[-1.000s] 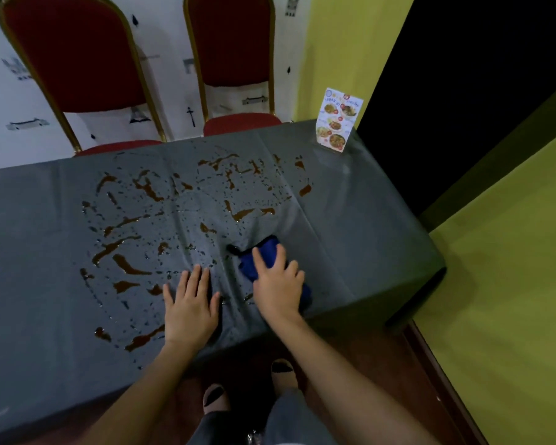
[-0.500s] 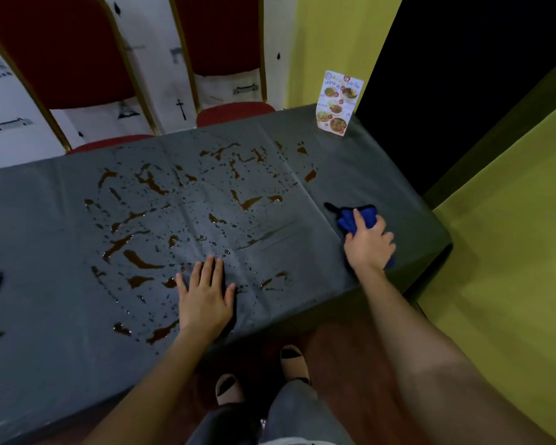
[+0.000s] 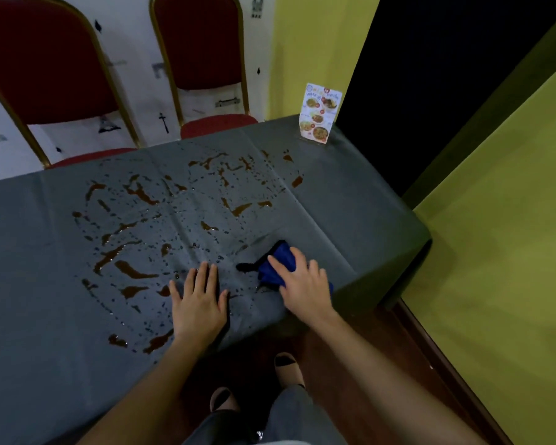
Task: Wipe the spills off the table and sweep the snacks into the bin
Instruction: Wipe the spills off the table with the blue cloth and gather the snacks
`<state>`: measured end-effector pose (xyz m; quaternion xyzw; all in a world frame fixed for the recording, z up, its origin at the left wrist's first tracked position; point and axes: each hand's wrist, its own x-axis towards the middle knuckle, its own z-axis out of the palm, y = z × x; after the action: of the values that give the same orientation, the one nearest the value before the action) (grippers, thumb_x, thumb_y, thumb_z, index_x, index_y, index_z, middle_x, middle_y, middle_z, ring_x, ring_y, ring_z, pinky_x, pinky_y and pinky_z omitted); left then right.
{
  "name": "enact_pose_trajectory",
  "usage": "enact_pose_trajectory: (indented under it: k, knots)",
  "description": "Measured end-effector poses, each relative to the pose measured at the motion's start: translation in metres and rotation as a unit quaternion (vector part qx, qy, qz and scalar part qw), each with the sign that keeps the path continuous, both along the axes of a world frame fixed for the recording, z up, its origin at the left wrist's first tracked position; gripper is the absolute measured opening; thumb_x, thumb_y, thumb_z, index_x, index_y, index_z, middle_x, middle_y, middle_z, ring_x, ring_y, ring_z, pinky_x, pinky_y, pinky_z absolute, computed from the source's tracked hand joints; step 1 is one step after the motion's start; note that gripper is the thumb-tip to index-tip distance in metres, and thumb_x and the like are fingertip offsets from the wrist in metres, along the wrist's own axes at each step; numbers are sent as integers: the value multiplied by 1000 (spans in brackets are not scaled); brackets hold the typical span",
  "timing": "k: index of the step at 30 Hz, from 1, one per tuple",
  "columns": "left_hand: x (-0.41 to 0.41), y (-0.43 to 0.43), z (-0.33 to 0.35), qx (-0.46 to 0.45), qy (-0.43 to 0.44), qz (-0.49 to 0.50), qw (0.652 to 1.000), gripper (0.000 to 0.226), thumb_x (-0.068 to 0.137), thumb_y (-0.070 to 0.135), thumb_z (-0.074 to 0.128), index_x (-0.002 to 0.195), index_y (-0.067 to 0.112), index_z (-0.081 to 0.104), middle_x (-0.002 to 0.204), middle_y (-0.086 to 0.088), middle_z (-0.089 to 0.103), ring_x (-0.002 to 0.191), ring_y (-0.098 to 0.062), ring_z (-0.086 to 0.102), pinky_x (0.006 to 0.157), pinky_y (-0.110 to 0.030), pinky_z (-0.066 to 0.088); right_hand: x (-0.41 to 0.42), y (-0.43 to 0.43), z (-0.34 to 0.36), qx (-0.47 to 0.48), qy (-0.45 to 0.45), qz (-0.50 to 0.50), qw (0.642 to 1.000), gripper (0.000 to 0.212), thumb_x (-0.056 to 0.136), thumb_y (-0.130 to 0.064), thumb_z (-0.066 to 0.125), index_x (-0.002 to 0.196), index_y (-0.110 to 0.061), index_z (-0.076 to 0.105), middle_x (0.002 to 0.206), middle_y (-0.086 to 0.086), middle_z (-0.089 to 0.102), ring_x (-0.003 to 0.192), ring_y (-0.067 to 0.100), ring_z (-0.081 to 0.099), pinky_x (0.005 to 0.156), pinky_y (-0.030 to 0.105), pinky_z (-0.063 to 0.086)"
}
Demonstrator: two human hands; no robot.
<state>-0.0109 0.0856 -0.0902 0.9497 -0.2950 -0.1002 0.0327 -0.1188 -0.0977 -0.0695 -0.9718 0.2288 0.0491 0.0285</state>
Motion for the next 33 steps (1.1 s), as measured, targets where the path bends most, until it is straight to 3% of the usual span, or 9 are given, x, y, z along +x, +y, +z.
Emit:
enact_pose_trajectory:
  k: [5, 9, 11, 13, 17, 21, 24, 28, 33]
  knots:
    - [5, -7, 9, 3, 3, -33, 999, 62, 96, 50, 10, 150, 22, 0, 159, 1, 1, 145, -20, 0, 112, -53, -7, -24, -79, 5, -25, 2, -159, 987, 64, 90, -37, 54, 146, -44, 24, 152, 11, 25, 118, 37, 43, 96, 47, 41]
    - [12, -2, 8, -3, 2, -65, 998, 61, 95, 51, 7, 149, 25, -6, 158, 0, -1, 145, -22, 1, 112, -52, -7, -14, -98, 2, 3, -17, -380, 925, 58, 93, -37, 49, 147, -37, 27, 148, 18, 24, 115, 43, 41, 97, 51, 36]
    - [11, 6, 7, -23, -14, -102, 994, 63, 93, 53, 7, 149, 26, -1, 157, -2, 5, 144, -25, 9, 112, -52, -3, 6, -85, 3, 36, -10, -439, 898, 61, 94, -37, 48, 149, -34, 23, 149, 23, 20, 116, 45, 38, 97, 51, 34]
    - [9, 14, 4, -27, -38, -120, 992, 62, 94, 51, 14, 150, 23, 15, 155, -5, 17, 142, -28, 20, 113, -52, 4, 24, -64, 4, 35, -16, -433, 901, 64, 93, -38, 50, 149, -32, 21, 148, 25, 19, 115, 45, 38, 96, 51, 34]
    - [1, 41, -6, -27, -30, -50, 998, 61, 95, 49, 19, 146, 18, 30, 153, -7, 26, 141, -26, 19, 113, -49, 1, 49, 4, -2, -5, -13, -307, 952, 61, 94, -36, 48, 149, -34, 23, 148, 23, 22, 110, 42, 42, 90, 48, 38]
    - [-9, 60, -14, -27, -13, 3, 1000, 62, 94, 52, 16, 147, 20, 28, 154, -5, 23, 142, -22, 11, 114, -51, 2, 60, 62, -3, -7, 4, -155, 988, 61, 94, -35, 49, 148, -35, 22, 149, 20, 23, 110, 37, 44, 87, 45, 39]
    - [-12, 63, -13, -33, -5, 21, 999, 63, 93, 53, 12, 148, 23, 22, 156, -2, 18, 142, -19, 3, 113, -50, -1, 54, 60, -1, -9, 11, -64, 998, 63, 93, -35, 51, 149, -37, 21, 149, 18, 25, 111, 35, 45, 86, 43, 41]
    - [-6, 58, -5, -55, 4, 27, 998, 68, 90, 56, 6, 148, 24, 25, 156, -1, 18, 144, -22, 7, 113, -51, -8, 55, 9, 7, -9, 5, -87, 996, 61, 93, -35, 49, 148, -39, 23, 146, 15, 28, 113, 36, 45, 90, 47, 43]
    - [-4, 57, 1, -51, 19, 23, 998, 74, 85, 58, -4, 149, 27, 15, 158, 1, 10, 145, -21, 1, 111, -50, -13, 68, -38, 10, 21, 36, -268, 963, 61, 95, -37, 46, 150, -38, 19, 149, 18, 21, 122, 42, 37, 97, 50, 37]
